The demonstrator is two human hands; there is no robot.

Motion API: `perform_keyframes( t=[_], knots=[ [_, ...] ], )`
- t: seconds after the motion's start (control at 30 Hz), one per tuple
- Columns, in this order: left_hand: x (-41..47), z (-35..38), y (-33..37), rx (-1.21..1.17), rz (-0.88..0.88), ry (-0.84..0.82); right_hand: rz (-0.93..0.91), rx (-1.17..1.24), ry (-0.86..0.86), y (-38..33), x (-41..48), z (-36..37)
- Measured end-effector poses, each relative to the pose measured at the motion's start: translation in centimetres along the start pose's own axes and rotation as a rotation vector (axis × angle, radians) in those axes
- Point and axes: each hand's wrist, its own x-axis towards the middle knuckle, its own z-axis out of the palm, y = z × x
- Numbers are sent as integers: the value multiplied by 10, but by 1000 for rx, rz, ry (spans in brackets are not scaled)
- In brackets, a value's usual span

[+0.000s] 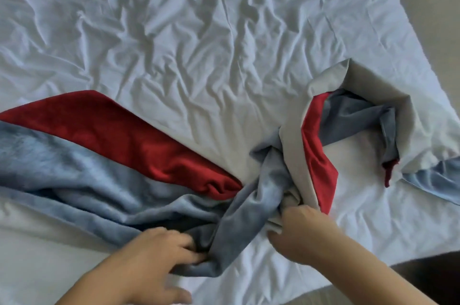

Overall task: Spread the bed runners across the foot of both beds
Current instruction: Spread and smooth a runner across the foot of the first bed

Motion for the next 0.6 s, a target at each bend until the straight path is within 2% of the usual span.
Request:
perform_keyframes(
  t=[0.03, 0.07, 0.13, 0.17, 0.2, 0.23, 0.27, 0.37, 0.43, 0.6],
  knots=[
    [5, -3, 1, -11, 4, -21, -82, 57, 77, -8, 5, -17],
    [12, -8, 2, -54, 8, 33, -166, 122, 203, -12, 14, -32],
    [31, -20, 4, -112, 19, 321, -339, 181, 494, -15, 37, -58],
    [44, -27, 6, -126, 14, 497, -384, 118, 546, -14, 48, -69],
    [59, -34, 8, -118, -5, 651, -395, -38, 507, -10, 58, -73],
    [75, -41, 11, -84, -47, 731, -375, -210, 449, -4, 67, -72],
    [93, -48, 14, -52, -92, 730, -322, -342, 391, 4, 74, -69],
    [138, -52, 26, 34, -133, 496, -67, -504, 338, 38, 80, -60],
    [158, -47, 40, 122, -152, 358, 32, -485, 361, 67, 74, -53],
    [182, -26, 74, 161, -161, 254, 94, -363, 368, 137, 40, -11]
  ],
)
